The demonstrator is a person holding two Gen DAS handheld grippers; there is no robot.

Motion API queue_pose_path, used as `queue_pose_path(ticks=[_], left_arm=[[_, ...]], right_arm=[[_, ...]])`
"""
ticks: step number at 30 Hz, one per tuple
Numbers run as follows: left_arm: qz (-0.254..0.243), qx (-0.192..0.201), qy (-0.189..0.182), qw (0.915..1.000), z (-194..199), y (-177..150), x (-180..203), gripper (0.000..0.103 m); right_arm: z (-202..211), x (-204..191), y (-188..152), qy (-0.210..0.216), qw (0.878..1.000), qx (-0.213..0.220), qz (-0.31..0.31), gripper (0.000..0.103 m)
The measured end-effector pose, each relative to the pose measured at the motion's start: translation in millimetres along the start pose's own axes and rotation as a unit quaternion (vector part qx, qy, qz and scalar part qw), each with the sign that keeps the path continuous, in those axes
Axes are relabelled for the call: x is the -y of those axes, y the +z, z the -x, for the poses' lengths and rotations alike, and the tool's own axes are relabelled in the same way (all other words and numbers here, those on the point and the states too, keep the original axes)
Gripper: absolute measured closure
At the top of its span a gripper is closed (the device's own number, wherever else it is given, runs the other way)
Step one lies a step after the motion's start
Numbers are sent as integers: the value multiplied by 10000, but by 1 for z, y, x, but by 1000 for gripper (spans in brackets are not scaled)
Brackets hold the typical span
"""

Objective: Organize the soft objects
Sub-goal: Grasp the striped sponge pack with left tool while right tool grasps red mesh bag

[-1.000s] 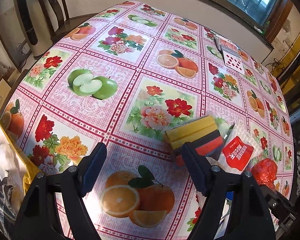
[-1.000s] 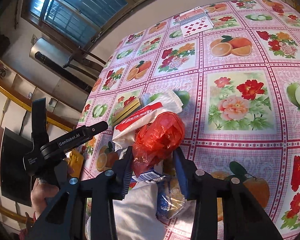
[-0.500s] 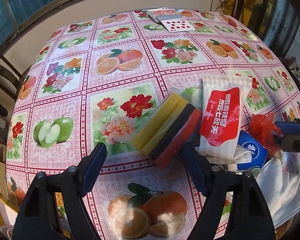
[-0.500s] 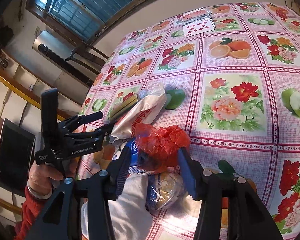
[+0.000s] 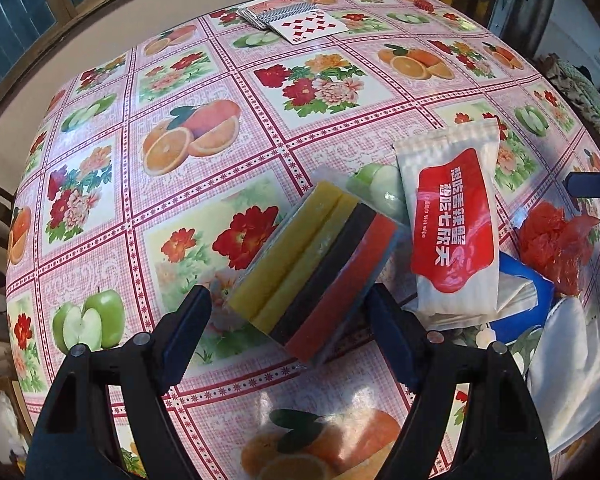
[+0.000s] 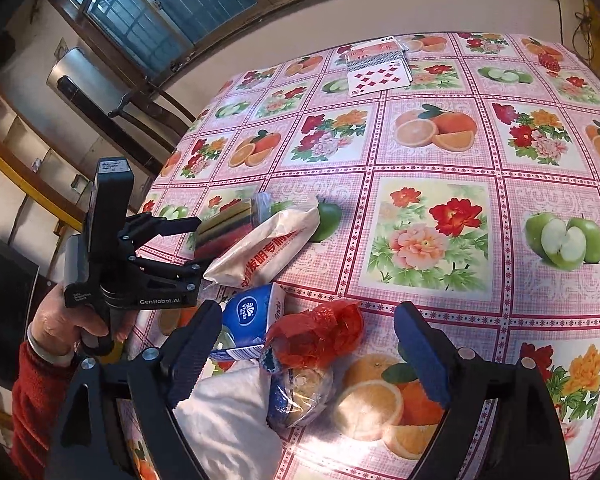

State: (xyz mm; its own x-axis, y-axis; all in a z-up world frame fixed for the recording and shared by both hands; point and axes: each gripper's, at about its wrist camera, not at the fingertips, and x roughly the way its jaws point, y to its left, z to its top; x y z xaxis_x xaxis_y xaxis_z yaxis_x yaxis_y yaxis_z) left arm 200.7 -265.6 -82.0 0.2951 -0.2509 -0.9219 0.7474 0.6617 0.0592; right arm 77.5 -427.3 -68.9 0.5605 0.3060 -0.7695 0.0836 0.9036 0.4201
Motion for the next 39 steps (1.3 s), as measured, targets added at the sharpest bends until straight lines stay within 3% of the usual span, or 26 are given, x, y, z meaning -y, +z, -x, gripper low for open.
queue_pose_path(ticks=[6, 9, 10, 11, 12, 13, 21, 29, 30, 39], left_arm=[[272, -69, -58, 9996, 0, -1, 1, 22], [410, -48, -178, 9990, 2, -4, 1, 33], [416, -39, -217, 9989, 4, -5, 3, 39], [419, -39, -223, 9989, 5, -6, 4, 43], [425, -39, -218, 9989, 6, -6, 6, 45], [439, -42, -235, 9987, 6, -6, 7, 50], [791, 177, -163, 9966, 13, -16, 8, 65], [1407, 574, -101, 9883, 43, -34, -8, 75], [1477, 602, -80, 9872, 47, -37, -10, 80], [1962, 825, -231, 9768, 72, -68, -28, 82]], right_arm=[[-17, 1, 3, -21, 9997, -165, -181, 14], [-29, -6, -2, -209, 9989, -409, -86, 14], [-32, -6, -5, -301, 9985, -452, -76, 19], [-34, -6, -7, -364, 9981, -493, -65, 36], [-37, -5, -8, -371, 9979, -520, -70, 47], [-38, -3, -10, -347, 9980, -512, -101, 51], [-13, 2, -19, -145, 9998, -33, -113, 53], [28, -12, -20, -41, 9993, 364, -48, 53], [33, -14, -20, -24, 9992, 407, -40, 53], [56, -47, -32, 154, 9985, 521, 117, 53]])
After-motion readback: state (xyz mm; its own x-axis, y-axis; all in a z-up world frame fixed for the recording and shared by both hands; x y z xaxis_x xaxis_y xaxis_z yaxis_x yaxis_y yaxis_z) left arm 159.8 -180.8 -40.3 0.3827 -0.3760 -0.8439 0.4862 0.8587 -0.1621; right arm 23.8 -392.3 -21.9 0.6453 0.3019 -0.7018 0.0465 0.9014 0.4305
